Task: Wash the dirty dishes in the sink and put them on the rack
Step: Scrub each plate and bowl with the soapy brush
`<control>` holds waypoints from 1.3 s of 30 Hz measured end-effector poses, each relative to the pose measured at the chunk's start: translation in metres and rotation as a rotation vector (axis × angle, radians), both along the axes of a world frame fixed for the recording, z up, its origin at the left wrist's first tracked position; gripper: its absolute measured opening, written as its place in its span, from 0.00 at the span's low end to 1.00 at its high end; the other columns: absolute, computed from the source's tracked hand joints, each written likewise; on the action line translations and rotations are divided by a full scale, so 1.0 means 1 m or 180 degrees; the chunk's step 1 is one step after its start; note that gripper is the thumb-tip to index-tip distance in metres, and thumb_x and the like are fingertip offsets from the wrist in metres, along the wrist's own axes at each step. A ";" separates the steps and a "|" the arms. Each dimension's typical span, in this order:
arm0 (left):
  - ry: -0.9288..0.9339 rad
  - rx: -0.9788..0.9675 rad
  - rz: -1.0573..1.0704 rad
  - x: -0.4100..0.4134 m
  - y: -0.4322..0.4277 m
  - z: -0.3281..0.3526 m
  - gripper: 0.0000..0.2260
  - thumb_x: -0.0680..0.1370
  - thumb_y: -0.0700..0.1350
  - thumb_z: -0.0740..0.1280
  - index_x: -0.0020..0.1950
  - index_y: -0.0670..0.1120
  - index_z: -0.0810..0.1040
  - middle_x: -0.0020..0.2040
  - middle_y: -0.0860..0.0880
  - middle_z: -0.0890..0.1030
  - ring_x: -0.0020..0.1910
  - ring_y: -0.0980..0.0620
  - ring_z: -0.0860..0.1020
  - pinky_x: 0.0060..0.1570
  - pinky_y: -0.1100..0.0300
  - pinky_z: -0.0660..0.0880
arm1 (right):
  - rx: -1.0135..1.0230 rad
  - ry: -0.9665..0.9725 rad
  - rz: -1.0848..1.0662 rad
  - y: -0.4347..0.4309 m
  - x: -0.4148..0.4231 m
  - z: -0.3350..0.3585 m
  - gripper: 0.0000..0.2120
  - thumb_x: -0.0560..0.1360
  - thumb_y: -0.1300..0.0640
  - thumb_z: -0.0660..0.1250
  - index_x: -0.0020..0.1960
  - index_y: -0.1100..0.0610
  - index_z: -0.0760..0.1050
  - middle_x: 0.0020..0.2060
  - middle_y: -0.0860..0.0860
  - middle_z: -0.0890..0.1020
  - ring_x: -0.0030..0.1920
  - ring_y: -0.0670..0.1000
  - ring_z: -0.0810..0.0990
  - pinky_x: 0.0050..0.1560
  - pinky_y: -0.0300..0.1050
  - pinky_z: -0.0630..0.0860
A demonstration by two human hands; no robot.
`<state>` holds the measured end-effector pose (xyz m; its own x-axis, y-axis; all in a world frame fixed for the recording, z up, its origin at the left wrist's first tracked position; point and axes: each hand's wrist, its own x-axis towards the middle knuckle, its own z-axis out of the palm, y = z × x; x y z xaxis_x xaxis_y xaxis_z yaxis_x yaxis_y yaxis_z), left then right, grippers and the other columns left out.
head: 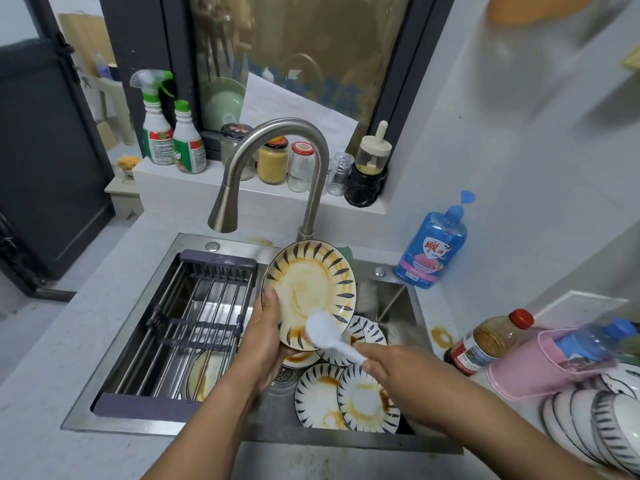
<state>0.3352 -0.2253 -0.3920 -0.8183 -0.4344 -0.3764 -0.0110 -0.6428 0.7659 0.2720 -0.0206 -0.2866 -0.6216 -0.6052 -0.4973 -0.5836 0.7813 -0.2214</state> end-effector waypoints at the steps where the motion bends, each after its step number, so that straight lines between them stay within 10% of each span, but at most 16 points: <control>1: -0.0006 -0.0006 -0.0037 0.000 0.000 0.001 0.31 0.77 0.66 0.57 0.77 0.52 0.67 0.67 0.45 0.81 0.60 0.42 0.83 0.51 0.40 0.82 | 0.0134 0.0267 -0.0056 0.003 -0.004 -0.001 0.16 0.86 0.46 0.51 0.71 0.37 0.66 0.44 0.46 0.80 0.42 0.48 0.80 0.47 0.51 0.81; 7: -0.0189 -0.0006 -0.0458 0.000 0.011 0.002 0.28 0.80 0.65 0.55 0.73 0.50 0.71 0.63 0.42 0.83 0.58 0.40 0.84 0.50 0.37 0.82 | 0.0216 0.1105 -0.0272 -0.013 -0.023 0.002 0.21 0.86 0.51 0.50 0.78 0.38 0.53 0.49 0.51 0.81 0.47 0.55 0.80 0.47 0.52 0.79; 11: -0.0268 -0.0039 -0.0710 -0.001 0.015 0.000 0.28 0.81 0.64 0.53 0.71 0.47 0.73 0.59 0.42 0.85 0.57 0.40 0.84 0.50 0.37 0.82 | -0.0510 0.0328 -0.0527 -0.033 -0.023 -0.001 0.20 0.86 0.44 0.50 0.78 0.36 0.60 0.44 0.45 0.79 0.43 0.50 0.79 0.44 0.50 0.76; 16: -0.0088 0.0178 -0.0764 -0.004 0.016 0.007 0.30 0.81 0.65 0.49 0.70 0.46 0.73 0.58 0.40 0.85 0.57 0.39 0.84 0.48 0.41 0.84 | -0.0770 -0.0399 -0.0167 -0.038 -0.020 -0.001 0.21 0.85 0.42 0.53 0.78 0.37 0.63 0.64 0.48 0.79 0.59 0.50 0.78 0.59 0.46 0.76; 21: 0.0170 0.0656 -0.0608 -0.010 0.009 0.013 0.39 0.72 0.73 0.52 0.68 0.45 0.73 0.58 0.35 0.83 0.57 0.34 0.83 0.50 0.35 0.81 | -0.0646 -0.0627 0.0098 -0.031 -0.034 0.009 0.20 0.84 0.39 0.55 0.75 0.34 0.66 0.60 0.47 0.81 0.56 0.52 0.82 0.61 0.53 0.79; 26: 0.0026 0.0332 -0.0496 -0.011 -0.001 0.008 0.34 0.77 0.71 0.51 0.67 0.47 0.75 0.56 0.40 0.85 0.54 0.36 0.84 0.46 0.35 0.82 | -0.0260 -0.0930 0.0309 -0.015 -0.044 0.025 0.16 0.85 0.42 0.56 0.71 0.31 0.68 0.47 0.47 0.82 0.39 0.42 0.81 0.43 0.35 0.78; 33: -0.0329 -0.0299 -0.0491 -0.007 -0.002 0.003 0.25 0.80 0.66 0.56 0.70 0.53 0.72 0.64 0.43 0.82 0.55 0.41 0.85 0.48 0.35 0.82 | 0.0895 0.0804 0.0503 0.004 -0.050 0.036 0.16 0.86 0.46 0.51 0.71 0.36 0.67 0.50 0.46 0.80 0.48 0.49 0.79 0.47 0.48 0.77; 39: -0.0476 -0.0439 -0.0977 -0.006 0.012 0.010 0.23 0.83 0.62 0.54 0.68 0.49 0.75 0.58 0.45 0.86 0.55 0.43 0.85 0.54 0.34 0.80 | 0.0487 0.1234 0.0272 -0.014 -0.054 0.017 0.22 0.87 0.45 0.47 0.79 0.33 0.49 0.46 0.50 0.77 0.45 0.55 0.78 0.48 0.52 0.79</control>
<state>0.3293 -0.2130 -0.3823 -0.8588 -0.2321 -0.4567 -0.3058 -0.4830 0.8205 0.2184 -0.0347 -0.2696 -0.7311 -0.6001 -0.3246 -0.6649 0.7333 0.1420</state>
